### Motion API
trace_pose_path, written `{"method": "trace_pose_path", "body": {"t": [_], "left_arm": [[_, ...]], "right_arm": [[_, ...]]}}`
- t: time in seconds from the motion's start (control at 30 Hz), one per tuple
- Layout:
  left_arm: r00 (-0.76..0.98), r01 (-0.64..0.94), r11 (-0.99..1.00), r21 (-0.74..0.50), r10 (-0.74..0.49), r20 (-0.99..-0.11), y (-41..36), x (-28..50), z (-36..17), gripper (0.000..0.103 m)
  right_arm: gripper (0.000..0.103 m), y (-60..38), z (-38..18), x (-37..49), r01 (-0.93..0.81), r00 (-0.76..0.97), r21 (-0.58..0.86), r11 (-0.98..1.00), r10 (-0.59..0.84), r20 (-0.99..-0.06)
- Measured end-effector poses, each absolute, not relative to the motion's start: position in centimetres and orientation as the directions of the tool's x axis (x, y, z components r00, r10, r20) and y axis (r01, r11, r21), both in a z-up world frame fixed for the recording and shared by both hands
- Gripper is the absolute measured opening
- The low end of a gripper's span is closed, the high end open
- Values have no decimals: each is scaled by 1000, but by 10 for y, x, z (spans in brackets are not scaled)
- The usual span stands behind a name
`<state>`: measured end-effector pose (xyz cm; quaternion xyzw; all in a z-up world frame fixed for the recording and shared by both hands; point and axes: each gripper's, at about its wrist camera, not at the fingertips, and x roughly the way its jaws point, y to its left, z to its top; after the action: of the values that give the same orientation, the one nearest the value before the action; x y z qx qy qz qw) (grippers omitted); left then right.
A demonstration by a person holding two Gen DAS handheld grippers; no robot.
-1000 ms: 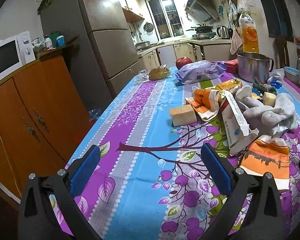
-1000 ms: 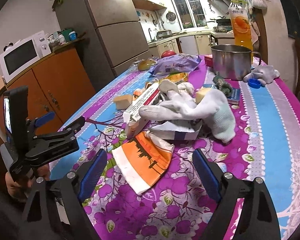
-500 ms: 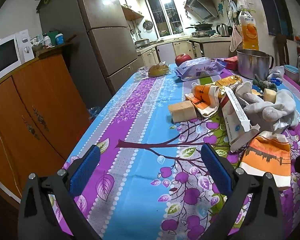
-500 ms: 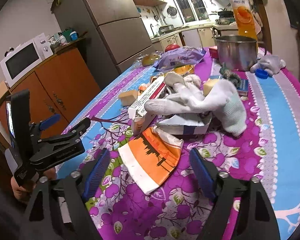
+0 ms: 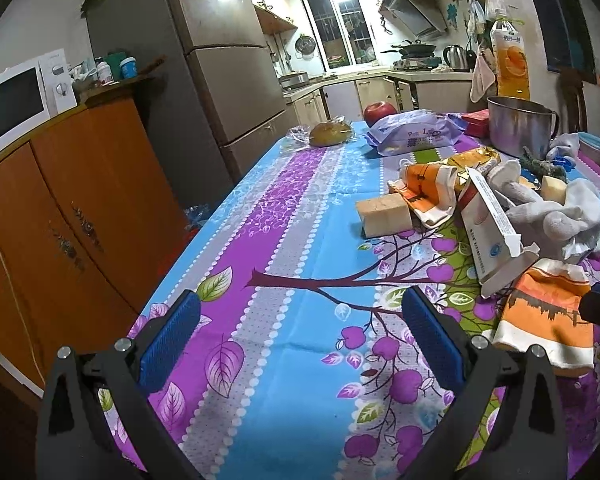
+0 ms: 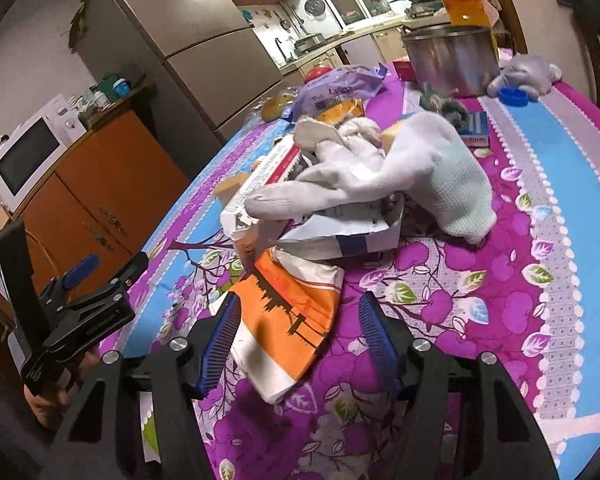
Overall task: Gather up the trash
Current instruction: 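Grasp the orange-and-white paper cup with the right tool while the left tool grasps the white medicine box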
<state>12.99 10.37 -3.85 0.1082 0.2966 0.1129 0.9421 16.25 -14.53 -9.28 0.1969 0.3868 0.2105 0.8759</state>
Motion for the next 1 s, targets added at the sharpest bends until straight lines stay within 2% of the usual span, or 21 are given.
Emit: {"method": "trace_pose_path", "body": {"t": [0.1, 0.17, 0.3, 0.37, 0.6, 0.8, 0.9, 1.0], "left_arm": [[795, -150, 951, 272, 279, -538, 105, 130, -39, 97], [796, -150, 950, 273, 279, -537, 105, 131, -39, 97], [799, -144, 952, 269, 272, -537, 104, 132, -37, 97], [804, -137, 955, 264, 263, -533, 102, 133, -34, 97], [818, -46, 985, 168, 134, -559, 93, 146, -18, 97], [806, 90, 994, 54, -41, -591, 80, 166, -7, 96], [775, 189, 982, 16, -139, -617, 65, 176, -7, 88], [746, 243, 970, 17, -175, -643, 51, 185, -16, 76]], "right_arm": [[60, -143, -96, 167, -226, 600, 518, 825, 537, -593], [51, -139, -97, 171, -238, 583, 526, 817, 553, -595], [41, -129, -101, 176, -259, 538, 525, 811, 572, -619], [22, -126, -103, 177, -265, 524, 521, 812, 574, -629], [17, -124, -98, 166, -308, 530, 529, 791, 604, -595], [16, -155, -81, 136, -285, 588, 535, 795, 586, -557], [16, -176, -68, 114, -250, 652, 505, 826, 529, -543], [16, -195, -57, 97, -199, 715, 472, 859, 456, -529]]}}
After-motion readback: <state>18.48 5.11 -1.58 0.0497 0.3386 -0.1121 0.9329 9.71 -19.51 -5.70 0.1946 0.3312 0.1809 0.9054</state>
